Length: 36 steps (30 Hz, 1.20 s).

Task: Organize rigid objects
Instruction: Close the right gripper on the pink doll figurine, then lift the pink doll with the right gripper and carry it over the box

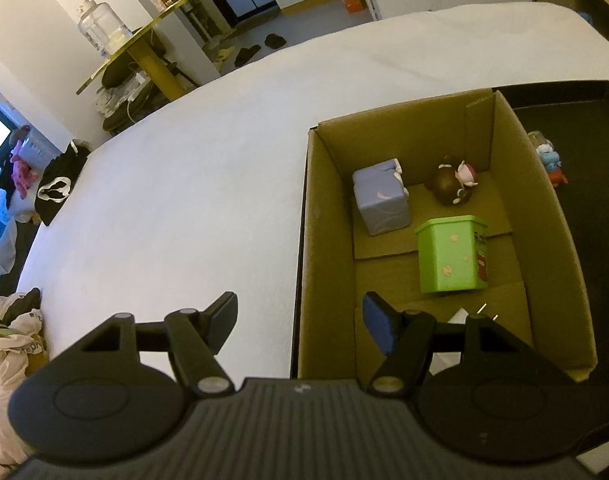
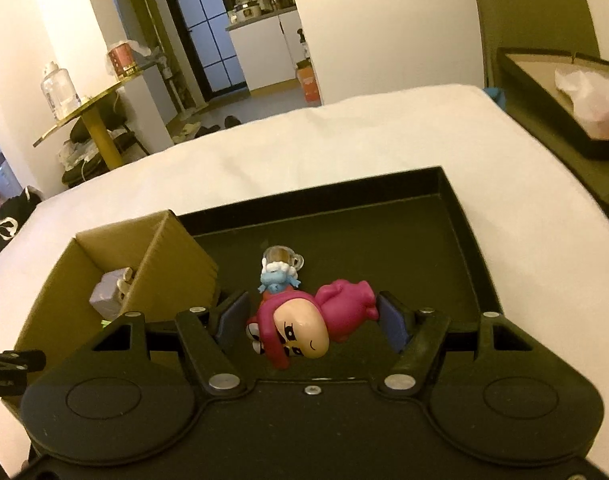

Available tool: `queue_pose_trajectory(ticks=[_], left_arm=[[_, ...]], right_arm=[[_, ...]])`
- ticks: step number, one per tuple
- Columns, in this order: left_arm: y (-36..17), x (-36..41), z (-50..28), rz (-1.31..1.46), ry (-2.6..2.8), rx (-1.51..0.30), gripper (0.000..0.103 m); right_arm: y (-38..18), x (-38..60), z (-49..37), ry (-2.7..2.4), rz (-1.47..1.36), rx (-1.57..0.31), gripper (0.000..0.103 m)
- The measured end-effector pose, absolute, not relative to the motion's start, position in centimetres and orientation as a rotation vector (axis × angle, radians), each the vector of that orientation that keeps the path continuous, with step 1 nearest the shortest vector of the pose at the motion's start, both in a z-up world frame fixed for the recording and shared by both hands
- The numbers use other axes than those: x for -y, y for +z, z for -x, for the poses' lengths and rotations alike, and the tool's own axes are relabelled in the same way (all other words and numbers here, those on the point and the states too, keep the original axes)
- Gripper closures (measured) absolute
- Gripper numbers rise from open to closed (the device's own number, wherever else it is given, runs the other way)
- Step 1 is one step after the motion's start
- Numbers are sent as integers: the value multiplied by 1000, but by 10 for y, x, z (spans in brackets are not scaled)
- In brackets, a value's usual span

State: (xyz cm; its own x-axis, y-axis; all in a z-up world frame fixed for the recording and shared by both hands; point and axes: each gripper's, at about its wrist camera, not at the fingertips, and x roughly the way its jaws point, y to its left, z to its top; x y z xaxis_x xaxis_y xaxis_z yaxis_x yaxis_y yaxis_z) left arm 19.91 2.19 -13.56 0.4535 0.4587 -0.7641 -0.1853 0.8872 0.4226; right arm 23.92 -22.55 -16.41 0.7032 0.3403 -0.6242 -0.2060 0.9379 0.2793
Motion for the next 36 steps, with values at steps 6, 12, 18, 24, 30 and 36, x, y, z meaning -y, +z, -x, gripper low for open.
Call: queue_pose_trajectory(ticks=[6, 12, 18, 24, 30, 36], left_arm=[[-129, -27, -192, -260, 390, -1004, 35], [-125, -36, -185, -203, 376, -988, 35], [-122, -44, -180, -160, 360, -971, 35], [-122, -50, -174, -132, 346, -958, 35], [-118, -58, -169, -82, 326, -943, 35], [-117, -63, -165, -51, 298, -929, 35]], right_arm=[[-146, 220, -231, 306, -170, -700, 35], [-131, 212, -226, 309, -146, -676, 35], [-120, 201, -219, 312, -108, -657, 35], [-113, 187, -212, 317, -70, -646, 35], [-105, 168, -206, 329, -30, -636, 35], [-100, 147, -204, 346, 25, -627, 35]])
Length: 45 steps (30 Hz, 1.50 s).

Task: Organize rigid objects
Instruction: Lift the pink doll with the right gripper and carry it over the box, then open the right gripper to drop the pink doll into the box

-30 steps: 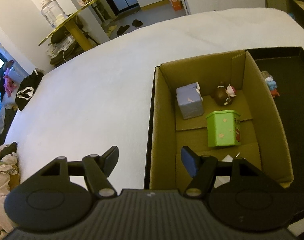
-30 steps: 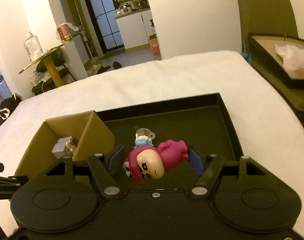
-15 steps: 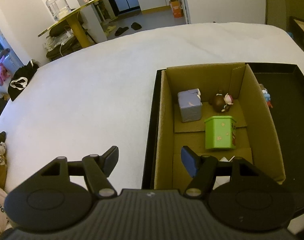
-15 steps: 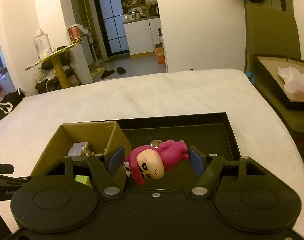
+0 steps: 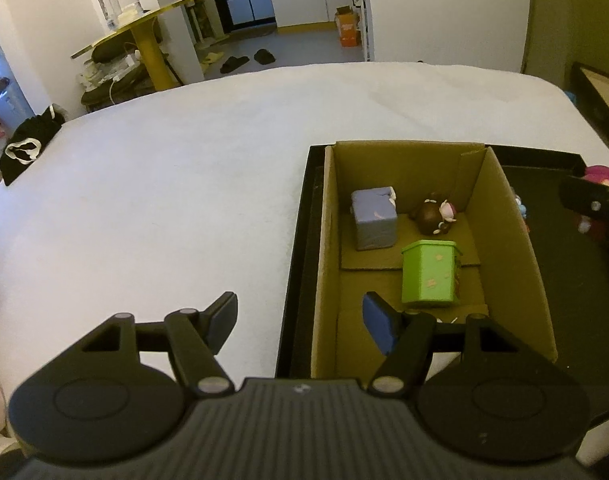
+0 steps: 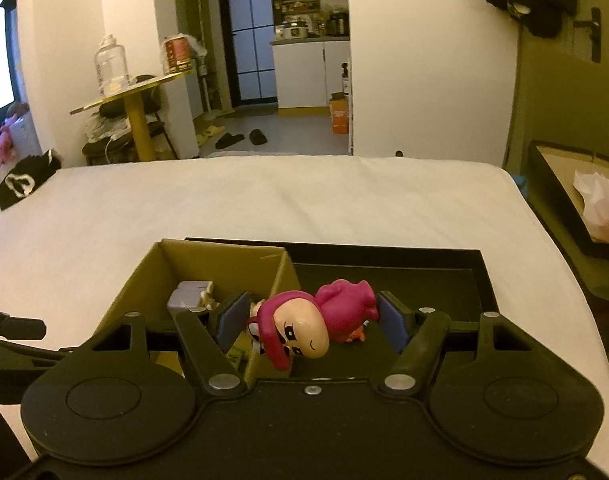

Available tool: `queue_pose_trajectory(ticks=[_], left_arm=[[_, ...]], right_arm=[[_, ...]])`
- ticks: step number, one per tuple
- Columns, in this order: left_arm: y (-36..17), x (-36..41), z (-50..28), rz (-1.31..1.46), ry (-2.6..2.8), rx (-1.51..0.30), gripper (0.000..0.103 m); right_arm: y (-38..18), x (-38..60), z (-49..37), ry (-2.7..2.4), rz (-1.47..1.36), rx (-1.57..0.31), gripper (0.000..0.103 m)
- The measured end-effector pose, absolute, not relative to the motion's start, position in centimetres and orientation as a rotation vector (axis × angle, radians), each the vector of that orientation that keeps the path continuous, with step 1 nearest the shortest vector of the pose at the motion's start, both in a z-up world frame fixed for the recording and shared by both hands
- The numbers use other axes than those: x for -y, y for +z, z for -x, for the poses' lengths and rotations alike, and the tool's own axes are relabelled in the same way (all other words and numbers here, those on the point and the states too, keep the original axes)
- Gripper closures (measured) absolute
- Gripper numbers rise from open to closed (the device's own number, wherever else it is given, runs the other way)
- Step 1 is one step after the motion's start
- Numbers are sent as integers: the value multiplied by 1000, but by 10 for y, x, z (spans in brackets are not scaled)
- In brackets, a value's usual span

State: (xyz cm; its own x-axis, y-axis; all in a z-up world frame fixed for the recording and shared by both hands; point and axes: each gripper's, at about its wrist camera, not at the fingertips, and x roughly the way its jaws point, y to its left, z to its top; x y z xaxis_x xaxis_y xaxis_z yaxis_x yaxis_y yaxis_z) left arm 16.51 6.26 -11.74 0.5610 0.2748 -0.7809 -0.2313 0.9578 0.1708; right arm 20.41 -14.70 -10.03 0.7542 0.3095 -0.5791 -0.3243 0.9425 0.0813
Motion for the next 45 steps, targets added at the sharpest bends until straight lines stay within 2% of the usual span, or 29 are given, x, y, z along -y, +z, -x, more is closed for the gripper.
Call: queue_pose_trajectory(ticks=[24, 30, 37, 39, 41, 42, 45], left_arm=[[-122, -95, -166, 119, 258, -904, 36], [-125, -97, -171, 140, 252, -906, 41], [-131, -99, -177, 169, 250, -927, 52], [-134, -101, -179, 176, 250, -938, 58], [-136, -100, -181, 173, 244, -952, 70], [-138, -100, -182, 171, 239, -958, 72], [-140, -97, -185, 164, 227, -966, 82]], right_arm=[[-104, 80, -202, 414, 286, -618, 35], [-109, 71, -207, 434, 318, -627, 35], [-113, 64, -216, 464, 358, -626, 35], [-114, 62, -220, 466, 371, -625, 35], [-116, 60, -224, 468, 381, -625, 35], [-116, 59, -225, 467, 392, -624, 34], [-117, 60, -226, 433, 405, -625, 27]])
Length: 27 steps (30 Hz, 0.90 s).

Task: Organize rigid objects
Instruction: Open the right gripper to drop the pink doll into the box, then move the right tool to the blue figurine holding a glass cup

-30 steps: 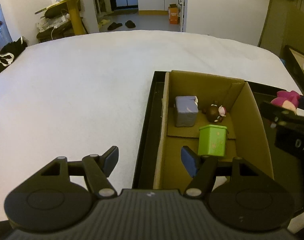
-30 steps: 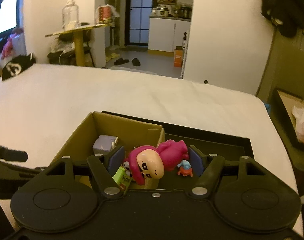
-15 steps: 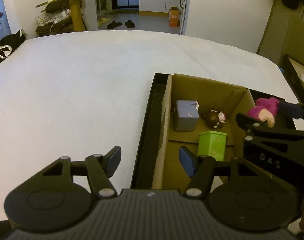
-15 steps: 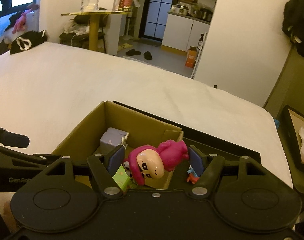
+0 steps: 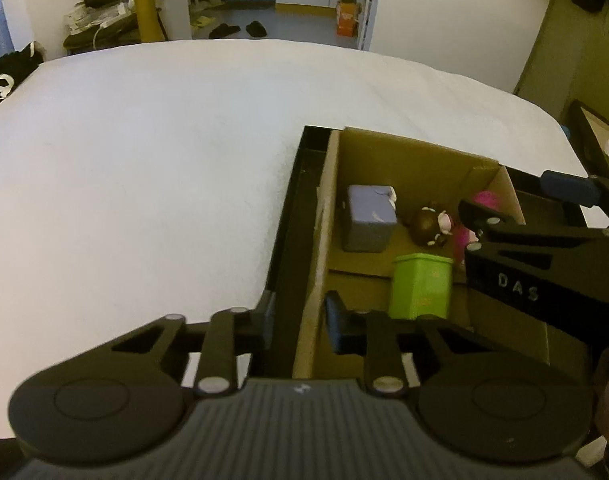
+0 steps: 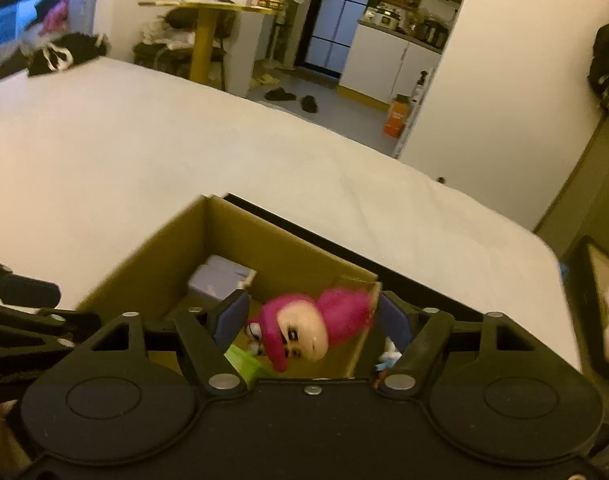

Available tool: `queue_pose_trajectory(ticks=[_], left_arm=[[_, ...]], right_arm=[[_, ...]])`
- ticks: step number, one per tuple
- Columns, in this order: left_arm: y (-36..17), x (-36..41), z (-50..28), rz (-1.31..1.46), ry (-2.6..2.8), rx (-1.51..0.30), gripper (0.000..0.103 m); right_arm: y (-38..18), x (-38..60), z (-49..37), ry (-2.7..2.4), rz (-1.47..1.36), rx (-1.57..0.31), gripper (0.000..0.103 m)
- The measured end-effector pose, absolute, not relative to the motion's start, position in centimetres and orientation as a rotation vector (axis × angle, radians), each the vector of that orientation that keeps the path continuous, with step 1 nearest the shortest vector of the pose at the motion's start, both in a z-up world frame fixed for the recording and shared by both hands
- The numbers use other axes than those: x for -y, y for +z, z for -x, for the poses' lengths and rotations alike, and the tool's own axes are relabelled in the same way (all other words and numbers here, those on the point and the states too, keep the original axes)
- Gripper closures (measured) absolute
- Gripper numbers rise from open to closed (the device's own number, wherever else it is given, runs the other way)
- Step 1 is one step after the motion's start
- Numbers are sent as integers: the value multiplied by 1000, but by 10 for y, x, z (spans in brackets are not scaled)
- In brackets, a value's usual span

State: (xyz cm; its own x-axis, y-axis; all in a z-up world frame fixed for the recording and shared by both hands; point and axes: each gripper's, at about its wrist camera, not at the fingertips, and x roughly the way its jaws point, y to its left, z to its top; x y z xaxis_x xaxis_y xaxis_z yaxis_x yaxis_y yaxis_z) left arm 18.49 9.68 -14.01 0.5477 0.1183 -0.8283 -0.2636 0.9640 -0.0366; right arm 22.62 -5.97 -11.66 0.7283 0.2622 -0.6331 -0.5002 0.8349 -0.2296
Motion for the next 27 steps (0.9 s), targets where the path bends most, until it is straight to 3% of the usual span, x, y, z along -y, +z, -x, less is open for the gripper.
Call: queue_pose_trajectory(ticks=[2, 7, 27], left_arm=[[-141, -93, -186, 153, 221, -966, 89], [-142, -86, -186, 119, 217, -964, 95], [-140, -71, -187, 28, 246, -964, 95]], right_arm=[[-115, 66, -228, 435, 361, -638, 26], [-116, 83, -225, 419, 320, -654, 26], [-128, 138, -229, 378, 181, -669, 26]])
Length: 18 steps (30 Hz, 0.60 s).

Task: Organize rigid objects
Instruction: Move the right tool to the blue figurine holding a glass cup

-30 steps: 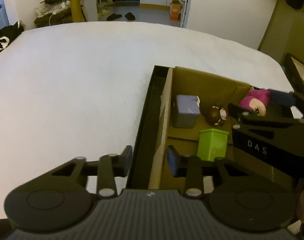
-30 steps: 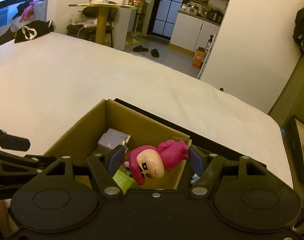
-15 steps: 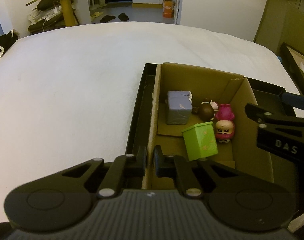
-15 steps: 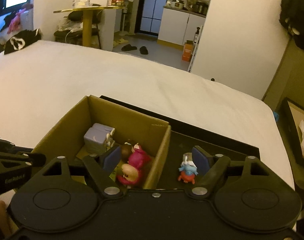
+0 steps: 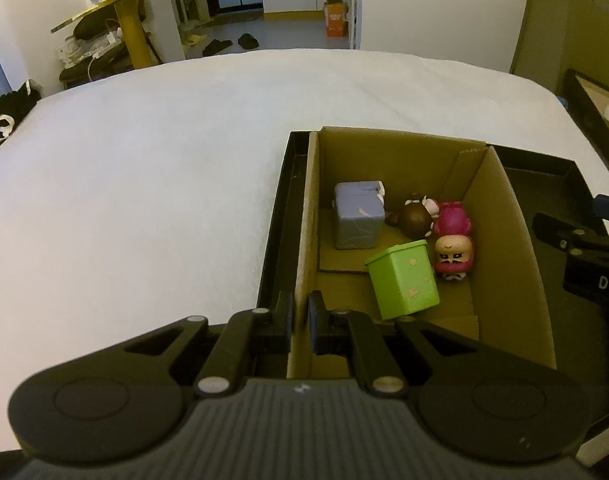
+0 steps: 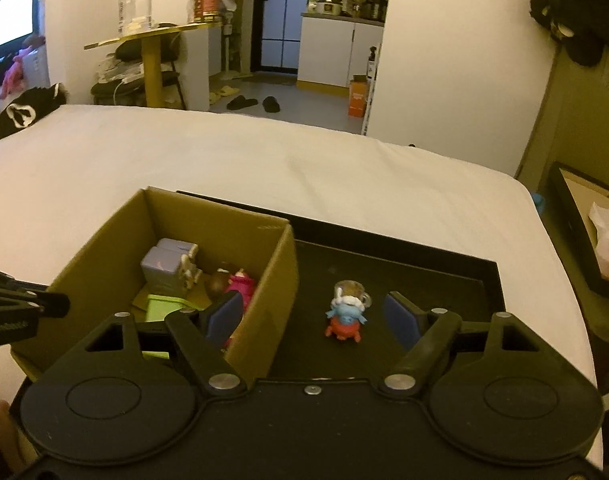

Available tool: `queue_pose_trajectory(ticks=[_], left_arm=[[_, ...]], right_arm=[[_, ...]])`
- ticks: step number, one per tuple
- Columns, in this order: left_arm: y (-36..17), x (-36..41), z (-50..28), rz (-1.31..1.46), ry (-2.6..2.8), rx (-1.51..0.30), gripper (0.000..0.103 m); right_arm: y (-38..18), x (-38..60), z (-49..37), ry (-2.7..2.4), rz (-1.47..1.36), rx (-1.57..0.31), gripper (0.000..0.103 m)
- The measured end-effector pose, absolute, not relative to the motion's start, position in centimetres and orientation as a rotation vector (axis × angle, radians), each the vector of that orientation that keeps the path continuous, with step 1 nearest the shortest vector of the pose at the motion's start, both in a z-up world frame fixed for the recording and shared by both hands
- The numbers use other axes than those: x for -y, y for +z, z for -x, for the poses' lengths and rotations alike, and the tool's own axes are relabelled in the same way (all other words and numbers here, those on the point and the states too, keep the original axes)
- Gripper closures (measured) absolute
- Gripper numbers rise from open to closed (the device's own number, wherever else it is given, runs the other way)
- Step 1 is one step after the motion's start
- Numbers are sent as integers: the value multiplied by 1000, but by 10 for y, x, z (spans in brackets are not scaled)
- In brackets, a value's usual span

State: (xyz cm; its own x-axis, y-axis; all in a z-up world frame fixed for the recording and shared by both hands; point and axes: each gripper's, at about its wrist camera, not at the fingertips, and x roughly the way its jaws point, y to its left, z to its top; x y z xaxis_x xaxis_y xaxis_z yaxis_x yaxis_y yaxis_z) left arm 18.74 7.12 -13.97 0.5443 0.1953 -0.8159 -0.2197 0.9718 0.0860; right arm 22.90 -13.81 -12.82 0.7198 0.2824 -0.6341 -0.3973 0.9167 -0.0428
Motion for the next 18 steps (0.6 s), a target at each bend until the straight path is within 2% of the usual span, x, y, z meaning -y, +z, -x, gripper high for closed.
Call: queue_pose_trajectory(ticks=[13, 15, 18], left_arm=[[-147, -51, -197, -115, 306, -1014, 90], [-150, -47, -201, -152, 323, -1025, 87], [-154, -39, -205, -208, 339, -1040, 77]], right_arm=[[-171, 178, -251, 349, 62, -713, 26], [-181, 187, -255, 335, 23, -731, 26], [-189, 191, -259, 331, -9, -735, 26]])
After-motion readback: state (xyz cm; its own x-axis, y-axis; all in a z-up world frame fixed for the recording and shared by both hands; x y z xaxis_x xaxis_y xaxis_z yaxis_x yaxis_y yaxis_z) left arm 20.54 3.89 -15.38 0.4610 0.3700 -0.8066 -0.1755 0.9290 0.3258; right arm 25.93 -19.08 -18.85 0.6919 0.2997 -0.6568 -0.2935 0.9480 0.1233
